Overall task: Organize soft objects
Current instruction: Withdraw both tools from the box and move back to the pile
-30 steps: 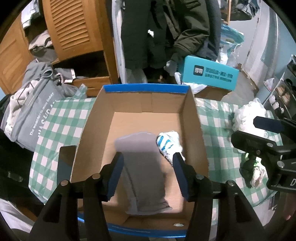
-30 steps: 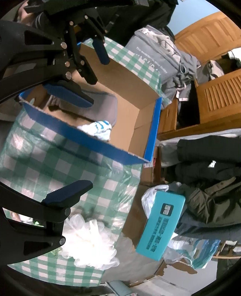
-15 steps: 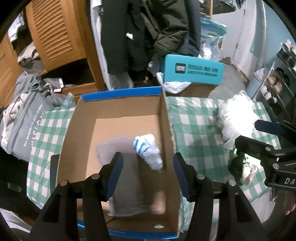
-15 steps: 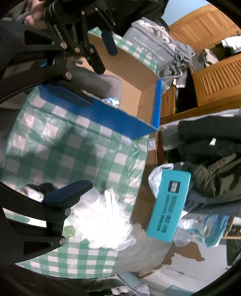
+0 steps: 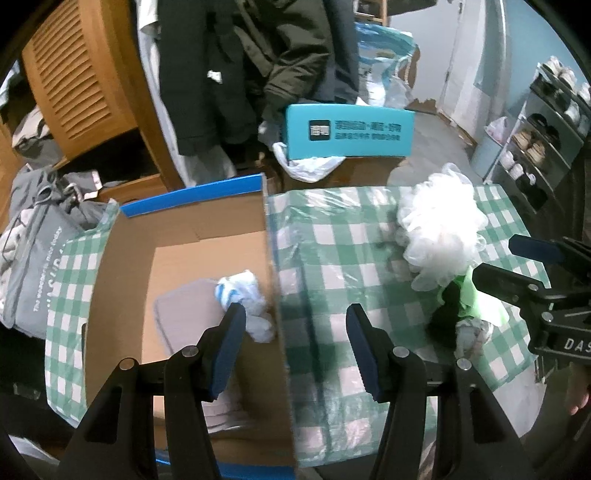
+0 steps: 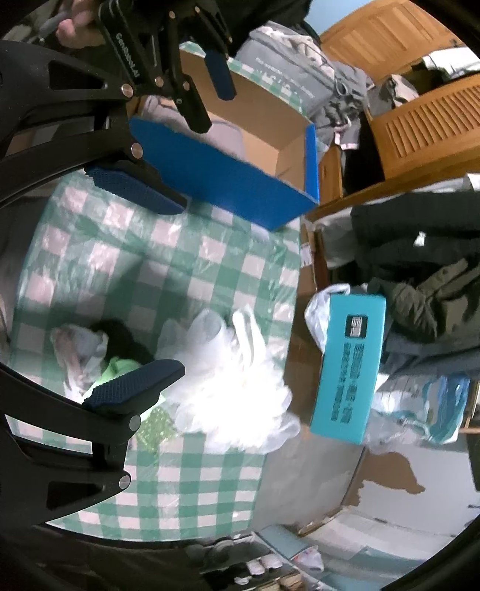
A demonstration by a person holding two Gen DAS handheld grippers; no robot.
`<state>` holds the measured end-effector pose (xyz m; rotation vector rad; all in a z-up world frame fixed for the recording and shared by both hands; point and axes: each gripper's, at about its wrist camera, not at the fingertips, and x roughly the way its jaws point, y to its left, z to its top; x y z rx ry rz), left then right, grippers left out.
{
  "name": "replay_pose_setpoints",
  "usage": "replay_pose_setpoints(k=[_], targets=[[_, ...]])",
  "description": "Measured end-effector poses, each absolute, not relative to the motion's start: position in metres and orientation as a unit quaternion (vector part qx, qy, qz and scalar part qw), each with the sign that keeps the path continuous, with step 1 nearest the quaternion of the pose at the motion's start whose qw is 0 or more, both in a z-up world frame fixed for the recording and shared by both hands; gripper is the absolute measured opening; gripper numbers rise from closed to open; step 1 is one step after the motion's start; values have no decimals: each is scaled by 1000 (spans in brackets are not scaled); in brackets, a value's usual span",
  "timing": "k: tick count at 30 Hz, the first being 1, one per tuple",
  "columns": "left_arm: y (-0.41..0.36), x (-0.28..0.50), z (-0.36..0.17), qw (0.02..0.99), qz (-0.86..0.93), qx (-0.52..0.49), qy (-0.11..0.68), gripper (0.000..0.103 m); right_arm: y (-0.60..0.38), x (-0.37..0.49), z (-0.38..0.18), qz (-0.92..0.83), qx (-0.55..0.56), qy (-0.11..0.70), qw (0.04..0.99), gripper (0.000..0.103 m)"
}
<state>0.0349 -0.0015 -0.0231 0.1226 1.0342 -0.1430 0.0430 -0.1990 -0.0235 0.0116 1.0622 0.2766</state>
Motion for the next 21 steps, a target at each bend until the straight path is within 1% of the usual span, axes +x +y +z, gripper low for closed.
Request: replay_pose_setpoints(k=[9,21], targets=[[-32,38,-33,853,-98,64,509,58,-241,34,-37,104,22,515,850,81],[-88,38,-65,823,-136,98,542,58,-288,30,-67,66,44,541,838,81]])
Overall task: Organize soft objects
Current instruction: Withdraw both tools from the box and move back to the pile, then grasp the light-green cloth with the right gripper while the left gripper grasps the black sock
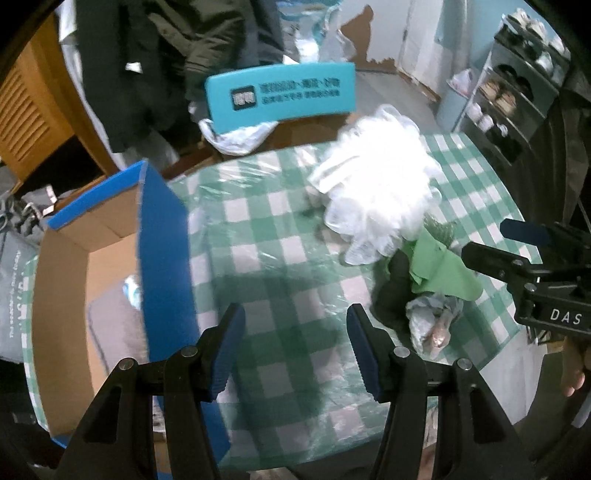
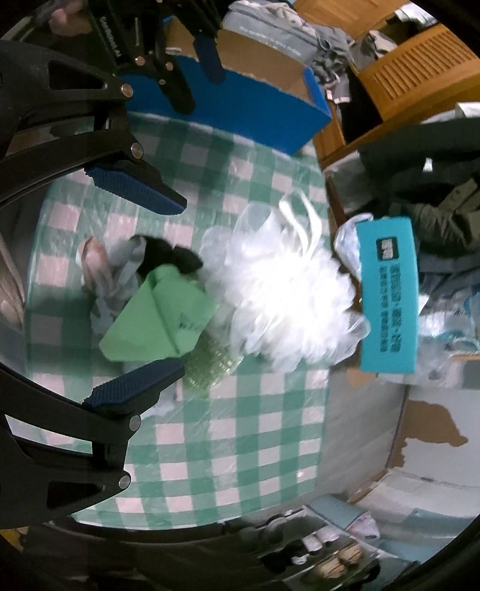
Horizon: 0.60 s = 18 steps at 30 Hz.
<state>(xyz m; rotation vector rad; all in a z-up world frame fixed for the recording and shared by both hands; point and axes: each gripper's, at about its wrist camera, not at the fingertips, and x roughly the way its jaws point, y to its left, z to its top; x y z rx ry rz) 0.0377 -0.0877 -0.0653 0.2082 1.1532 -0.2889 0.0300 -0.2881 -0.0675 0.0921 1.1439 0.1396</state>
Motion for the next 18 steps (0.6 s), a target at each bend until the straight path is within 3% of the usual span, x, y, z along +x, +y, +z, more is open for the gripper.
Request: replay_pose_setpoints(k=[18], targets=[[-119,58,-107,797,-151,93,577,59,-308,40,-126,46,54,582,810,81]])
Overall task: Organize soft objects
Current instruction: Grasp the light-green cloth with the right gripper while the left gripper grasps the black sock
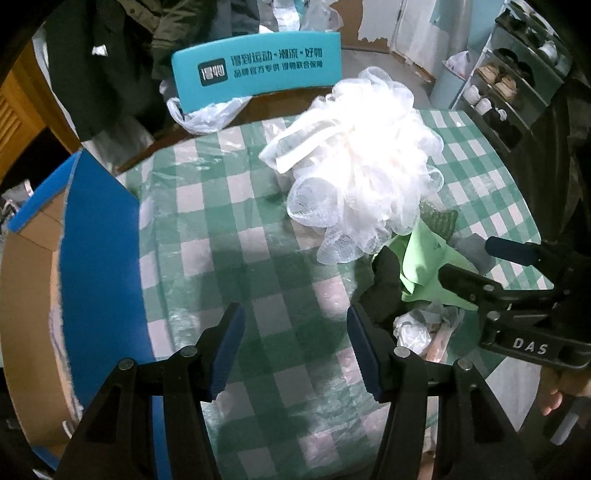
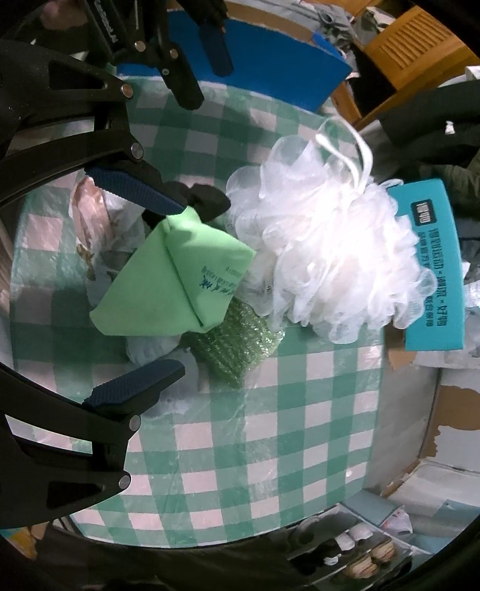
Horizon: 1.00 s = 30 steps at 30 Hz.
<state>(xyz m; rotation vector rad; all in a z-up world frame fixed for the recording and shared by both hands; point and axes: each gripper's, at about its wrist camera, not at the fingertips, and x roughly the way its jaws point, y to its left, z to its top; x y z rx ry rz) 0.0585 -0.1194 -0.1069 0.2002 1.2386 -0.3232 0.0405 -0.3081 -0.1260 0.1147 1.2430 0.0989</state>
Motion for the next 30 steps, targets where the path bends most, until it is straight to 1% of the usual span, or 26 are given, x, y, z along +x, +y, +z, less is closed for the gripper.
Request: replay_pose_setpoints(k=[3,5,10,14,16,17,18,19,20,21,22,24,27,30], targets=[[-121,60,-113,793,-156,89,583,59,-306,43,-134,49,51,588,806,81],[-122,62,-117,791,-158,87,585,64,-304,43,-138,51,46,593,802,81],[-125,64,-125,783,-164,80,594,64,-302,43,-149,51,36,602,796,81],[-129,63,-131,777,-172,82,600,70,-304,41,-158,48,25,610,791,81],[-132,62,-132,776,-176,84,600,71,-305,40,-162,48,19,613,788,79],[-134,62,-133,775,-179,86,600,74,-306,39,-164,48,17,614,787,71],[-136,61,-133,775,-181,88,600,75,-306,38,-165,49,15,617,785,60],[-138,61,-134,775,-183,90,598,76,-307,36,-168,51,15,623,780,53],[-140,60,-134,774,-185,94,598,76,-309,34,-169,53,16,627,777,40],[-142,60,-135,773,-186,97,599,76,-310,33,-170,55,18,629,775,32],[-143,59,-136,772,-187,99,600,76,-312,31,-169,56,21,628,776,29],[-146,58,-137,768,-191,98,603,76,-316,28,-165,56,24,624,779,15],[-150,57,-139,765,-195,97,606,79,-328,23,-158,51,36,618,783,9],[-156,55,-141,763,-199,103,606,79,-336,18,-153,50,47,617,784,8]])
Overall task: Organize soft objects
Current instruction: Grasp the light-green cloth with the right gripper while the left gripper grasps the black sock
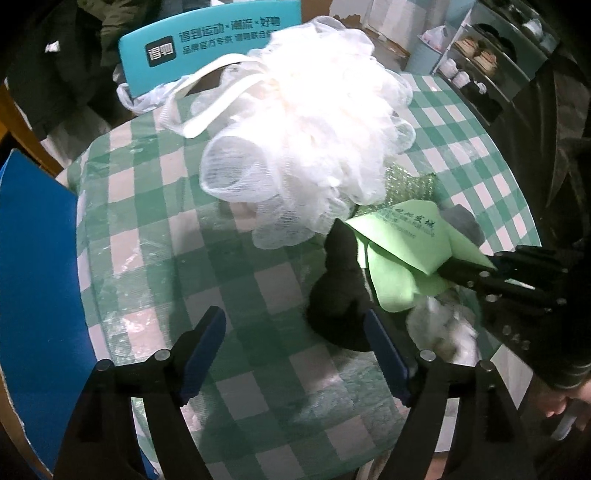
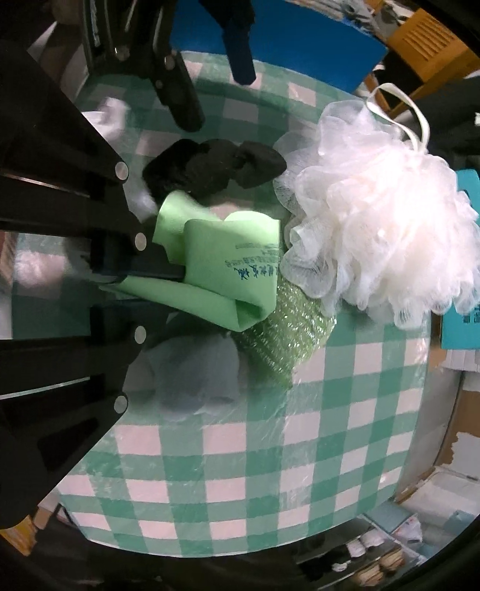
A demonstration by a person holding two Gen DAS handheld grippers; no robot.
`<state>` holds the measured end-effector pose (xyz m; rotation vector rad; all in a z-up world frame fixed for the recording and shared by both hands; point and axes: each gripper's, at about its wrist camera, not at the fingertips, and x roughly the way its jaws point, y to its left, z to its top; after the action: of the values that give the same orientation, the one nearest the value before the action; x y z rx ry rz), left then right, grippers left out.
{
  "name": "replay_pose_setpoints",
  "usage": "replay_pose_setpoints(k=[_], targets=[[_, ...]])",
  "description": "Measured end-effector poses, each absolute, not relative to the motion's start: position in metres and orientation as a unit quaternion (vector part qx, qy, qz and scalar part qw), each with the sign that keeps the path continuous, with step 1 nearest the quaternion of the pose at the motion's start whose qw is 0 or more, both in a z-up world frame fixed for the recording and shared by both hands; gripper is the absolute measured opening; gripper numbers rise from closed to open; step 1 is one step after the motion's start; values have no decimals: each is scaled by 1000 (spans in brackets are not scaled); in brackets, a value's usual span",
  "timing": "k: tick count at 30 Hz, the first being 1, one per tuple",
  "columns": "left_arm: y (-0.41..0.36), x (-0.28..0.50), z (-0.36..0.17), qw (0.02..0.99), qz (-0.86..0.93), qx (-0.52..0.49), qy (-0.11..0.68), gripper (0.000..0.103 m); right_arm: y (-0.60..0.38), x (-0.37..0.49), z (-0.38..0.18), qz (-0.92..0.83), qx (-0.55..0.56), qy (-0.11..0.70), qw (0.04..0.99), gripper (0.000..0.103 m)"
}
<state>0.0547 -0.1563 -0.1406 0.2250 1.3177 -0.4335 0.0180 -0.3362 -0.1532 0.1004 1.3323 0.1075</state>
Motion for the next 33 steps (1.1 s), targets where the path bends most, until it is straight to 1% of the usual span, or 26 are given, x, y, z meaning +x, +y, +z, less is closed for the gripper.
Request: replay_pose_setpoints(k=[8,14,15,16,17,18,19,21,22,23,24,25,26,29,33], targets=[[-173,54,-152,751,-202,107,620,81,-365,4,-149,48,75,621,779,8],[-182,60,-162,743,-196,101,632,81,-366,4,-146,62,100,620,776,9],[-183,60,-163,743,-194,101,633,81,-369,5,-145,61,108,617,777,11],[-184,61,-165,742,-193,101,634,81,-368,6,-144,59,114,614,779,15],[-184,62,-167,742,-193,99,634,81,-370,6,-142,57,117,610,782,29],[-185,62,-168,742,-194,97,634,80,-370,6,-140,57,120,605,785,39],[-185,62,-169,743,-194,96,634,79,-371,6,-138,57,122,600,789,42],[-186,61,-172,743,-197,96,633,69,-369,9,-134,58,124,594,793,48],[-186,61,-173,742,-199,97,633,57,-367,11,-134,59,123,591,795,49],[-188,60,-175,739,-203,98,635,52,-363,14,-135,60,119,589,797,53],[-188,58,-176,737,-210,97,635,49,-361,16,-135,59,114,588,798,54],[-189,57,-176,738,-214,97,632,44,-359,18,-136,59,108,589,799,54],[-190,55,-174,740,-217,102,628,43,-357,21,-137,60,101,589,799,54],[-193,51,-172,745,-217,125,619,42,-345,30,-143,60,75,588,803,54],[-188,51,-171,747,-214,130,616,41,-333,37,-154,60,54,595,800,54]])
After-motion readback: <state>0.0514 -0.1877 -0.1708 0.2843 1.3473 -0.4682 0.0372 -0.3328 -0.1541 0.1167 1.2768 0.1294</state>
